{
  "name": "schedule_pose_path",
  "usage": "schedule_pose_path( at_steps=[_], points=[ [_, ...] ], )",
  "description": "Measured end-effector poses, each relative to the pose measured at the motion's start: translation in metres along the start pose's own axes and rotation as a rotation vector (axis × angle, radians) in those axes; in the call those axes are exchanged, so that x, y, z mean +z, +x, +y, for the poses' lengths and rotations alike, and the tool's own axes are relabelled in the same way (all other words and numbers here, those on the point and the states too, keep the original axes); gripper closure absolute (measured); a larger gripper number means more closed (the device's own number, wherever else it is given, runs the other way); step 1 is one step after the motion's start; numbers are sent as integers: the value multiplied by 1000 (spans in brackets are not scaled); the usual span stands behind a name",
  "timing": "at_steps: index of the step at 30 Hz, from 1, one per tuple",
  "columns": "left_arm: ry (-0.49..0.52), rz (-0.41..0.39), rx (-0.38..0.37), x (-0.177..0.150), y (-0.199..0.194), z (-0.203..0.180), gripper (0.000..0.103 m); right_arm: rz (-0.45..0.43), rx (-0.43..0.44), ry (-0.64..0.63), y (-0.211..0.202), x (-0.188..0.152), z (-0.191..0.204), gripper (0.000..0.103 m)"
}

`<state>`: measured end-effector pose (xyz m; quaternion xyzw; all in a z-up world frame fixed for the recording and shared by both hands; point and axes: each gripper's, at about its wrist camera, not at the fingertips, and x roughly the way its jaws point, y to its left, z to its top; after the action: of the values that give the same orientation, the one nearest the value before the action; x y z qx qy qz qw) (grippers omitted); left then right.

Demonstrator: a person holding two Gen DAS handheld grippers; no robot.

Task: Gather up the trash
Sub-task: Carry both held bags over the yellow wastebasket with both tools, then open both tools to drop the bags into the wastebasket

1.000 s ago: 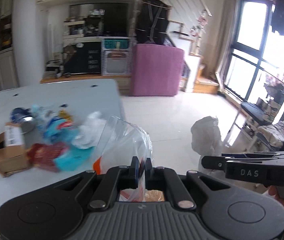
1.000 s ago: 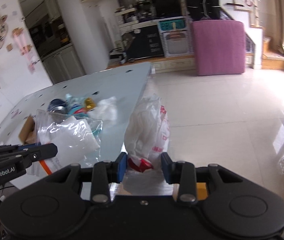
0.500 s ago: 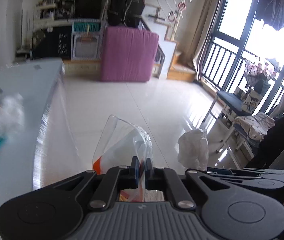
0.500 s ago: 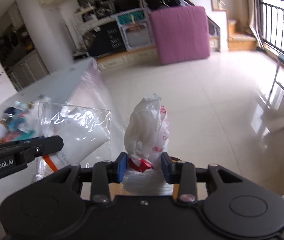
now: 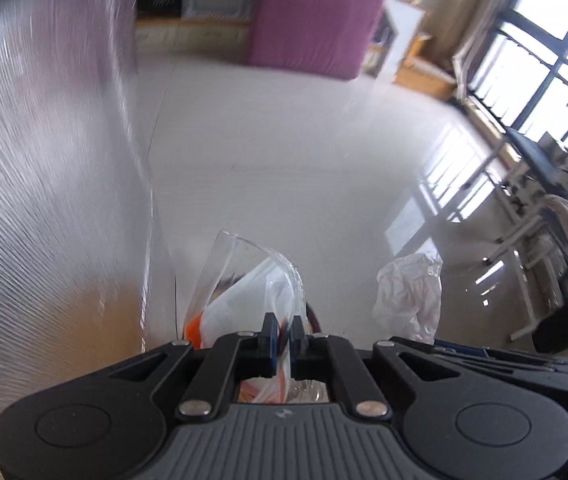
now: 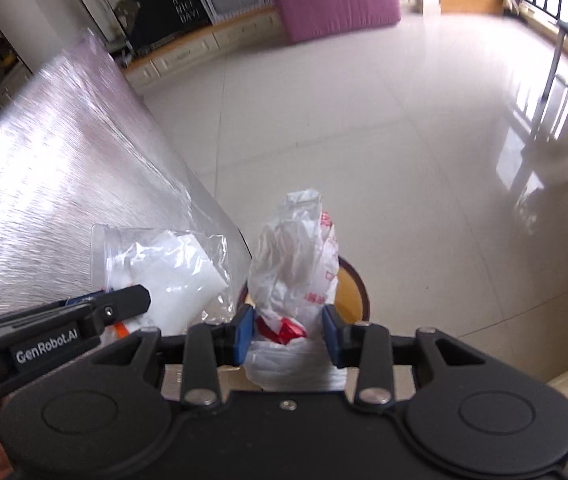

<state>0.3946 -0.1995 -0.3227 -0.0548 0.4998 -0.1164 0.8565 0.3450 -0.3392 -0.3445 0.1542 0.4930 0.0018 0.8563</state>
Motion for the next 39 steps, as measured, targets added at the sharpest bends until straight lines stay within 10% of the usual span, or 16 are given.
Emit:
schedule_pose_path(
  at_steps=[19,24,31,39],
  points=[
    [-107,151,54,-9,159,47,96,180,2,43,188,18,-35,64],
    [-104,149,45,-6,168,44,73,180,2,106,200,22,-42,38],
    [-105,204,84,-18,174,56,69,210,-29,120,199,17,-51,39],
    [-38,213,115,-21,166,42,27,196,-48,44,185,18,-43,39]
  ],
)
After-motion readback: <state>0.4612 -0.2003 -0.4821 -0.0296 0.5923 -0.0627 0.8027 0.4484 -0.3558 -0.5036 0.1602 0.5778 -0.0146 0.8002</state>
